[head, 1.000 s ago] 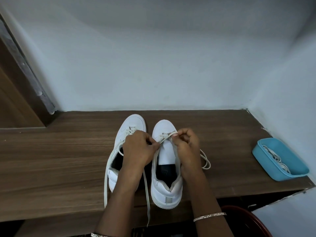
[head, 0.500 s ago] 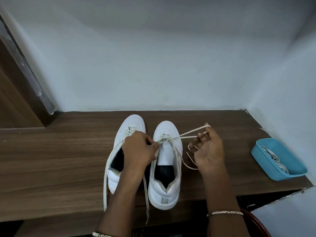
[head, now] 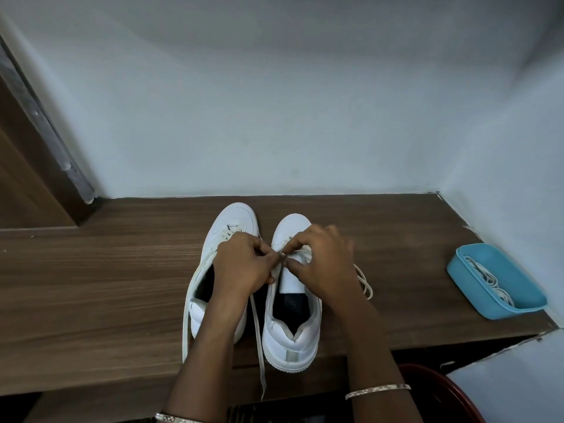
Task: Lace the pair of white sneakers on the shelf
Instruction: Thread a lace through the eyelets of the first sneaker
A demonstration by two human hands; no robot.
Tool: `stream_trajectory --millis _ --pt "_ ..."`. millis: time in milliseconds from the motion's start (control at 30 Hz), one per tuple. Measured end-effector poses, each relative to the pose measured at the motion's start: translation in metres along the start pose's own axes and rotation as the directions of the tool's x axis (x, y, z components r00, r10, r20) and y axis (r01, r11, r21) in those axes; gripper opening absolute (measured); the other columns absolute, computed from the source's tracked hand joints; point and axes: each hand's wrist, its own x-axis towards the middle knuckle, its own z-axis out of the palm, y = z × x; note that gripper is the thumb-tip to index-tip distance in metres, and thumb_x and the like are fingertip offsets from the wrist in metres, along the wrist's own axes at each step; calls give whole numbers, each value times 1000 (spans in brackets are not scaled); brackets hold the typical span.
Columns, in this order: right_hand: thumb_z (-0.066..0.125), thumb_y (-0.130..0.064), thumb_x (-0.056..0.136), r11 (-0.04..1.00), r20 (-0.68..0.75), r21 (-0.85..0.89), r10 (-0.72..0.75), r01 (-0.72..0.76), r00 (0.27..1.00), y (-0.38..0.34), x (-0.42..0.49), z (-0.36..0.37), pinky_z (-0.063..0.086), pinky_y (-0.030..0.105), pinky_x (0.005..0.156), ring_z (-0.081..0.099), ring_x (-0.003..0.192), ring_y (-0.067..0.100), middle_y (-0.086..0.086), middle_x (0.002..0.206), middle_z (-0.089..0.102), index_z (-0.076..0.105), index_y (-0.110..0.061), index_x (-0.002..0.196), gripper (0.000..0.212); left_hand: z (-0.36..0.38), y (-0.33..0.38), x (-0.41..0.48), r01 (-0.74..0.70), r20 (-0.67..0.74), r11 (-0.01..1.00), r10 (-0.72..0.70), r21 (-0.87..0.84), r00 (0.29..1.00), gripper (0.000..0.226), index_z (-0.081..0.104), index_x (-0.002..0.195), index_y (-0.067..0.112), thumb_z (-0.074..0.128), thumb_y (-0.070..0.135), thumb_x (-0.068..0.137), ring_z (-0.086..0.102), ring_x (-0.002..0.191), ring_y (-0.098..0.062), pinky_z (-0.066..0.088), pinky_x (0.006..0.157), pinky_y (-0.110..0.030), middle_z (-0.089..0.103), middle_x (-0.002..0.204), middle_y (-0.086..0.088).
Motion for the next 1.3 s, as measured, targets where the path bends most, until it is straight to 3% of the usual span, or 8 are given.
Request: stream_trajectory --millis 267,400,533,667,800,967,1167,1300 --pt "77 -36 82 993 -196 -114 3 -25 981 -8 -4 11 23 36 78 53 102 21 -9 96 64 72 -33 86 7 -1 -2 0 -7 5 1000 7 -10 1000 21 72 62 19 71 15 82 66 46 -7 50 60 -19 71 58 -1" --pt "72 -38 82 983 -267 137 158 -125 951 3 -2 9 36 39 84 56 95 15 -14 86 64 63 -30 79 12 -1 -1 -1 -2 -21 1000 3 27 1000 21 71 63 18 70 19 84 64 48 -3 40 54 -16 66 48 2" --pt "71 -22 87 658 -278 723 554 -209 785 21 0 -11 49 29 63 60 69 11 -9 74 64 62 -23 79 12 -2 0 -1 11 -19 1000 -11 23 1000 21 71 63 20 70 18 84 61 47 1 37 53 -18 64 45 4" --pt "71 -19 88 399 -100 857 750 -325 654 48 -5 -18 47 29 62 58 68 13 0 78 63 67 -11 90 9 -1 0 -1 20 -10 1000 -20 -1 1000 21 70 62 21 70 16 83 63 46 0 40 56 -18 65 46 4" --pt "64 -24 71 739 -299 582 583 -339 756 46 -7 -16 54 42 84 63 94 17 -10 97 65 63 -30 95 24 0 0 0 19 -3 1000 -19 -4 1000 21 71 63 21 70 15 83 64 47 -2 42 55 -18 65 47 3" --pt "72 -44 79 977 -72 210 -6 21 997 13 0 -11 45 40 90 56 104 12 -16 102 64 74 -38 96 18 0 -3 1 4 9 1000 -4 -13 1000 19 71 64 19 72 17 83 66 47 -8 49 58 -19 69 54 -1" --pt "71 -43 87 994 -81 -108 4 -12 997 -6 1 6 26 35 84 47 111 17 -12 105 59 75 -36 95 11 -2 -5 2 0 21 1000 0 -22 1000 16 73 68 17 72 16 84 67 47 -9 52 60 -21 71 59 0" --pt "77 -38 75 964 -228 260 115 -53 967 5 0 9 47 40 82 60 92 13 -16 86 68 71 -34 74 7 -2 -5 1 11 2 1000 -11 -16 1000 19 71 65 19 72 18 84 65 47 -5 43 55 -18 69 53 -1"
